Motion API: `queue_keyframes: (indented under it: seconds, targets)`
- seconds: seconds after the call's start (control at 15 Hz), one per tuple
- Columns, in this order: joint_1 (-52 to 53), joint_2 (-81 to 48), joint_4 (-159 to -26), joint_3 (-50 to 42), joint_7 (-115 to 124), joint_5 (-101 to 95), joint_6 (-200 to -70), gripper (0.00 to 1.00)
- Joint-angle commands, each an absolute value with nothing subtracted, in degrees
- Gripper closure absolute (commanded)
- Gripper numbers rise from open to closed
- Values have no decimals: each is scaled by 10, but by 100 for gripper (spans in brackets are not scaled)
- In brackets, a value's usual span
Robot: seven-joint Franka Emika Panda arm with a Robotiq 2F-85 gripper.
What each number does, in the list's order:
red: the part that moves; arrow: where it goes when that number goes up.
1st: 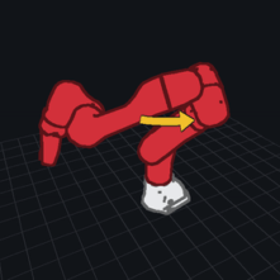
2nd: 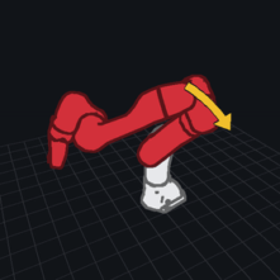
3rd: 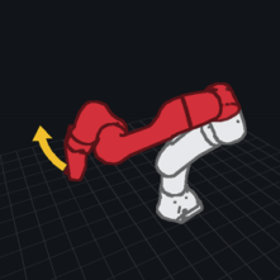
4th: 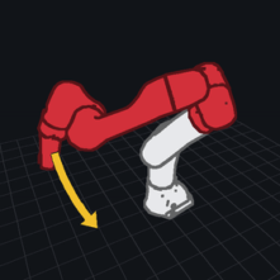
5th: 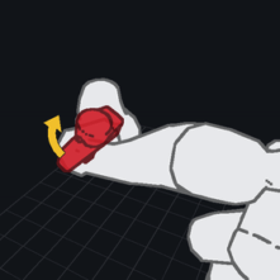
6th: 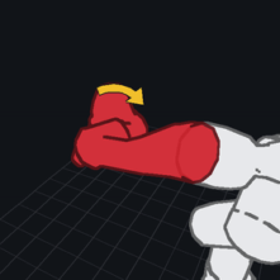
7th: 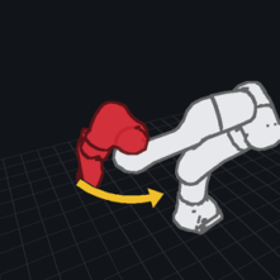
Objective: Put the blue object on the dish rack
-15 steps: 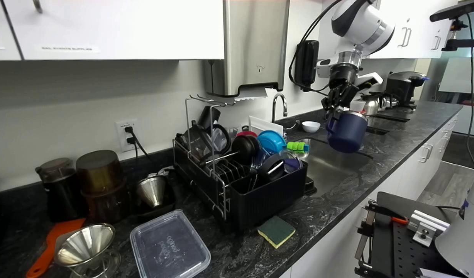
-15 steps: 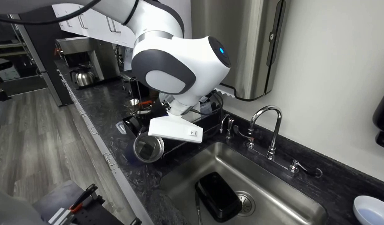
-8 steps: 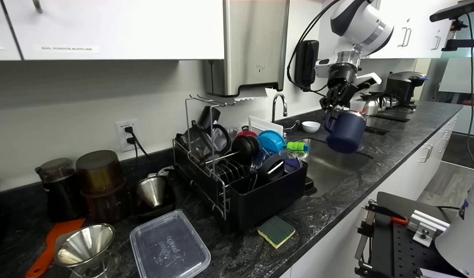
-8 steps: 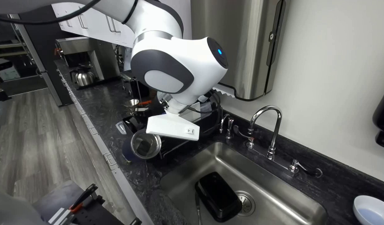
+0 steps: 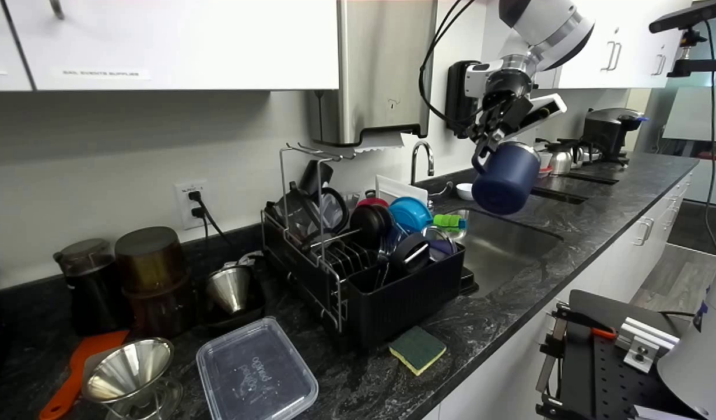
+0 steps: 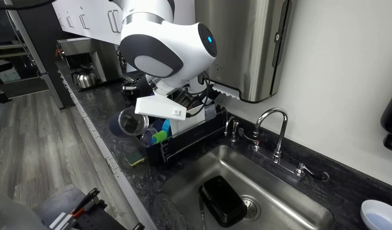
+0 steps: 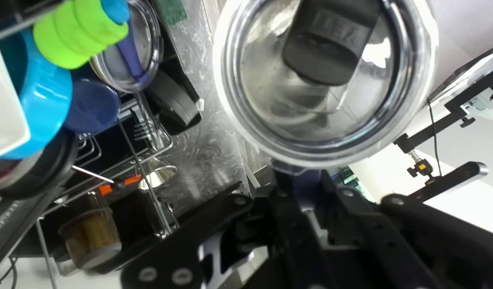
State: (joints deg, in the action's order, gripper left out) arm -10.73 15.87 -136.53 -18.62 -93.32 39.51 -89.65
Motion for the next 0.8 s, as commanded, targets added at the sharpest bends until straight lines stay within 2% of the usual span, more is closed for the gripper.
queue_keyframes:
  seconds: [0.0,0.73]
  targets:
    - [-103,175,-1370,-176,-947,434,-873,96]
    - [-85,172,-1420,-125,-1035,603,-957,96]
